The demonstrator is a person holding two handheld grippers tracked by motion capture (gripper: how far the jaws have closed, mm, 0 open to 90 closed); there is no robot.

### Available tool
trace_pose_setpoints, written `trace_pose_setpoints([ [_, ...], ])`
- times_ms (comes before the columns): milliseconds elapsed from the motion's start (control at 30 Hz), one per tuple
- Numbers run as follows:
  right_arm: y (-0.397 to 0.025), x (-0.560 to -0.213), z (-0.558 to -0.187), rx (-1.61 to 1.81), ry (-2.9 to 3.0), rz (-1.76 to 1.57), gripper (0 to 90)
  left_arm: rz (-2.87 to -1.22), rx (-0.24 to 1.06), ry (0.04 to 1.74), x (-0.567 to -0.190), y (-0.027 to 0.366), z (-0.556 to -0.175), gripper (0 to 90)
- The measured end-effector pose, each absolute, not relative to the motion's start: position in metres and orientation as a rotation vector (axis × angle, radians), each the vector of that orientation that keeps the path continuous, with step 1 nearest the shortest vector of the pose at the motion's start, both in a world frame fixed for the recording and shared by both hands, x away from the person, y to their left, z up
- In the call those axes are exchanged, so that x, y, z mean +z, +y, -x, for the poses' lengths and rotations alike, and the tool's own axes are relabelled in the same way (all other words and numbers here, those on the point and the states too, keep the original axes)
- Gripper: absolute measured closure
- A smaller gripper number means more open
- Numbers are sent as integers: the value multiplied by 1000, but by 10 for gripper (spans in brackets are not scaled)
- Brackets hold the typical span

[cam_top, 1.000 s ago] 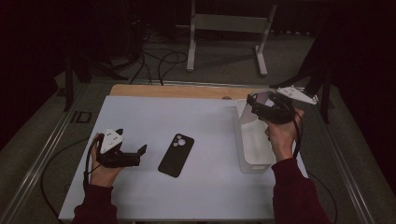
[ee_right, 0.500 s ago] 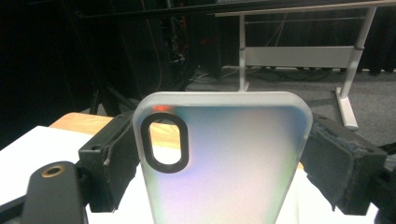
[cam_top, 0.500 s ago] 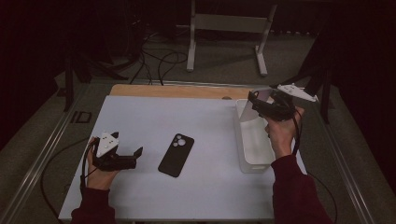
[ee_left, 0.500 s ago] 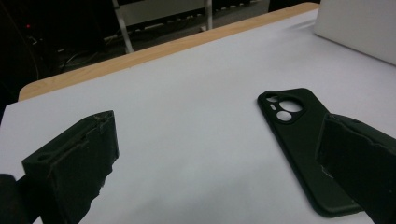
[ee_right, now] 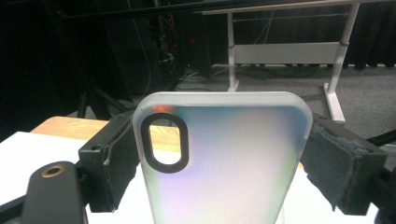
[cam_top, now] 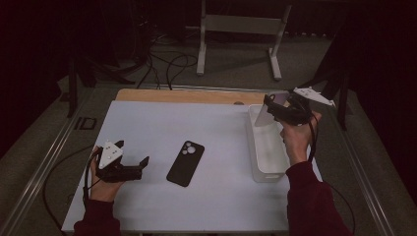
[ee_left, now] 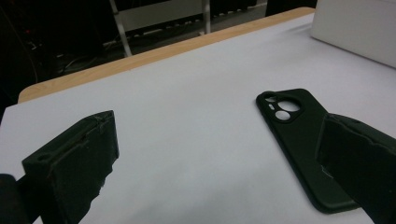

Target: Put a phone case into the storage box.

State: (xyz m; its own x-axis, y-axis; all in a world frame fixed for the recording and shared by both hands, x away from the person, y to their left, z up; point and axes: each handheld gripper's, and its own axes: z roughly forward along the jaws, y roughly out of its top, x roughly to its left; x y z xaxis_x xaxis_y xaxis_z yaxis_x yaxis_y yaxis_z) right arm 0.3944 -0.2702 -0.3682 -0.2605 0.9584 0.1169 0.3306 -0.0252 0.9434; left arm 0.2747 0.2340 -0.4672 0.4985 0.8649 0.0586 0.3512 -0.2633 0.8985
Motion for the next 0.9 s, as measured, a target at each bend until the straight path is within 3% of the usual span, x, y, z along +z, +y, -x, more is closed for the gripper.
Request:
trace_pose_setpoints([
  [900, -267, -381, -423, 1208, 1618, -1433, 168, -1824, 703, 1018, -468, 234, -271, 0],
])
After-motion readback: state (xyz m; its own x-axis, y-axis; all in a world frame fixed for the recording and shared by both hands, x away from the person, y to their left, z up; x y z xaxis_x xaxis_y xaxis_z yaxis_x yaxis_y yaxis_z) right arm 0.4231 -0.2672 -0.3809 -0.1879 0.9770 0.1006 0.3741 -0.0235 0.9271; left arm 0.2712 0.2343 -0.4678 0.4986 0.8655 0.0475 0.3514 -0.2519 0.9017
